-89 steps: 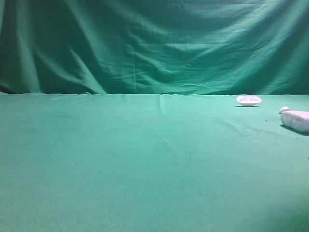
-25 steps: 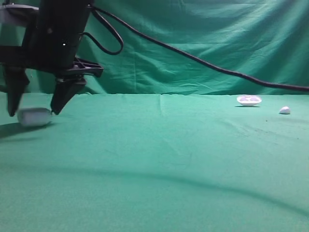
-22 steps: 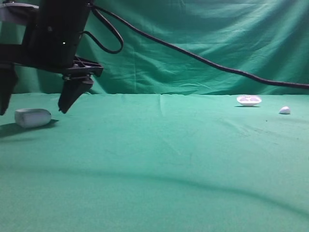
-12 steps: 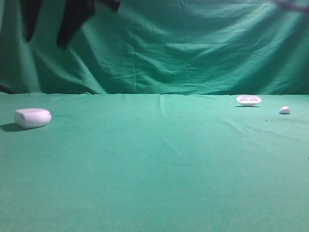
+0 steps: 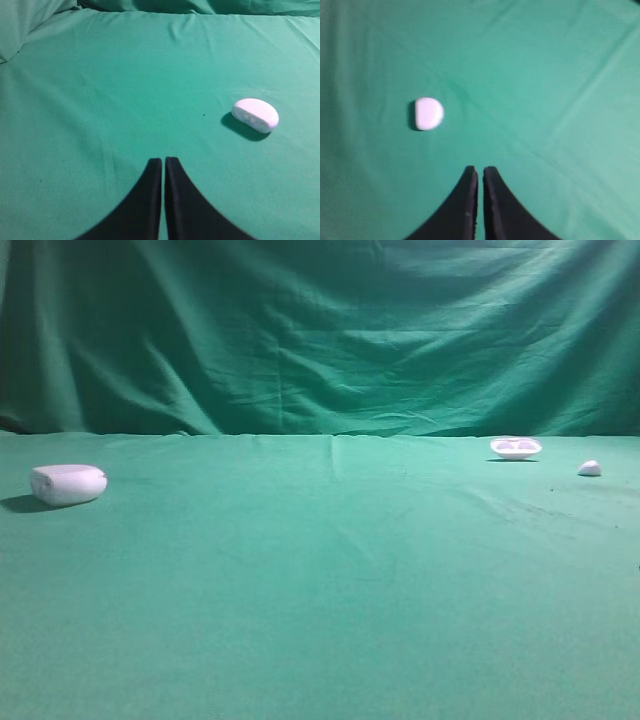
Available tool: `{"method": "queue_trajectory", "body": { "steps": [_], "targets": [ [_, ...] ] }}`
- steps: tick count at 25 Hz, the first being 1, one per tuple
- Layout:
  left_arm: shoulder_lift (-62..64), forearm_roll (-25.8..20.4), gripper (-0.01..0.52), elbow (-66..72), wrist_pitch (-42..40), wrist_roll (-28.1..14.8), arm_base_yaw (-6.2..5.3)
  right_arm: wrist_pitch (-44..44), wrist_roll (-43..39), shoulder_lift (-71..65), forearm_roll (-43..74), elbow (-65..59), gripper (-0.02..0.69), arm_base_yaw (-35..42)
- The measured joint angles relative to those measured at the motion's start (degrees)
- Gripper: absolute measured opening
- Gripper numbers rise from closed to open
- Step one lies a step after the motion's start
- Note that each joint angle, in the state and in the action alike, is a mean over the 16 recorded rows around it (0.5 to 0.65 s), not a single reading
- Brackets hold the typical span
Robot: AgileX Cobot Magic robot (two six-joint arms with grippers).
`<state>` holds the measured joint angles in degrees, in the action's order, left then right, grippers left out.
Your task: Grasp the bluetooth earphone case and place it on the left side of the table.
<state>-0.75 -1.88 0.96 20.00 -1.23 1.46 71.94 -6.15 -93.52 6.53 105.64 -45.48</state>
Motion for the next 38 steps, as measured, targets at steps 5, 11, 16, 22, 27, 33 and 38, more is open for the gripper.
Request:
{"method": "queue_trajectory", "body": {
  "steps": [5,11,16,22,27,33,38],
  "targets": [
    [0.0,0.0,0.000,0.0,0.0,0.0,0.00,-2.0,-2.9,13.7,2.7,-14.2,0.000,1.0],
    [0.0,0.0,0.000,0.0,0.0,0.0,0.00,-8.5,-6.3,30.7,3.0,-33.4,0.000,1.6],
    [0.0,0.0,0.000,0.0,0.0,0.0,0.00,-14.5,-7.9,42.7,2.4,-45.7,0.000,1.6],
    [0.0,0.0,0.000,0.0,0.0,0.0,0.00,-18.4,-6.9,52.7,1.9,-54.7,0.000,1.6],
    [0.0,0.0,0.000,0.0,0.0,0.0,0.00,-21.8,-5.1,58.5,2.8,-61.0,0.000,3.1],
    [0.0,0.0,0.000,0.0,0.0,0.0,0.00,-32.4,-3.2,65.4,4.1,-72.1,0.000,11.0],
    [0.0,0.0,0.000,0.0,0.0,0.0,0.00,-43.4,-2.7,73.2,4.3,-83.8,0.000,21.3]
  ]
}}
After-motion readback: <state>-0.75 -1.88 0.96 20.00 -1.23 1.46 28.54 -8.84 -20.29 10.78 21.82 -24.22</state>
